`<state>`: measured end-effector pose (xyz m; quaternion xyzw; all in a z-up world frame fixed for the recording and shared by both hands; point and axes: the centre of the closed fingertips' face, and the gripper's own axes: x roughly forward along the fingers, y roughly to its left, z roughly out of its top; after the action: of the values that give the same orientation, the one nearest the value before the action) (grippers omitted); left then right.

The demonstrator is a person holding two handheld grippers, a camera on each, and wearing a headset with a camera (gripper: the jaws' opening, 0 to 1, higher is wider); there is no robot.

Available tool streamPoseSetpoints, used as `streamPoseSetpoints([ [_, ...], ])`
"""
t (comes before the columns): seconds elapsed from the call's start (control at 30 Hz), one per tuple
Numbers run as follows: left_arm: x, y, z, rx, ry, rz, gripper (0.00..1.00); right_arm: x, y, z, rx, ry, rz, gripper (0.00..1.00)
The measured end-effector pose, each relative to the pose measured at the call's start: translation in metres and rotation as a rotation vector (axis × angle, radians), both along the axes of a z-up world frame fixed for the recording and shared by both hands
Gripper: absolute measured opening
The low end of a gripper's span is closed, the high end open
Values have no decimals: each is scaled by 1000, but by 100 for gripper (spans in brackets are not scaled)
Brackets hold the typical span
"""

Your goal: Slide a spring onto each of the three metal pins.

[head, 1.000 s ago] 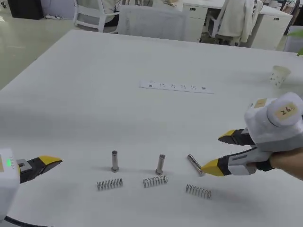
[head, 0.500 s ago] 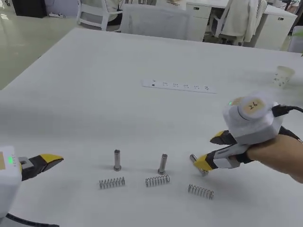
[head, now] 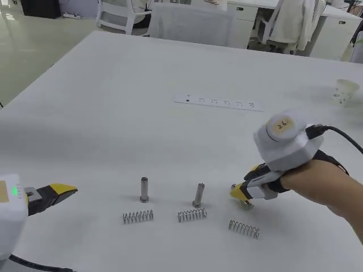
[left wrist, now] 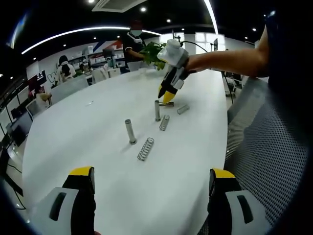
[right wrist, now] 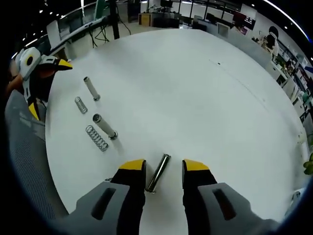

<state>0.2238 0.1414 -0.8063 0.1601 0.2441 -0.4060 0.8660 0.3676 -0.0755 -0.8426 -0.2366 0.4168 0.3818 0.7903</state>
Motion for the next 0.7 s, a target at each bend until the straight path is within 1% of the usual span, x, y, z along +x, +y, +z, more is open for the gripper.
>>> streamPoseSetpoints([
  [0.17, 0, -1, -2, -2, 3, -2, 94, 3, 2, -4, -2, 19, -26, 22],
  [0.27, 0, -1, -3, -2, 7, -2, 94, 4, 3, -5, -11, 22, -35, 19],
  [0.43, 0, 1, -3, -3, 8, 3, 94, 4, 3, -8, -29, 43, -54, 15],
  [0.7, 0, 4, -3, -2, 12, 9, 94, 6, 3, -12, -42, 61, -76, 12],
])
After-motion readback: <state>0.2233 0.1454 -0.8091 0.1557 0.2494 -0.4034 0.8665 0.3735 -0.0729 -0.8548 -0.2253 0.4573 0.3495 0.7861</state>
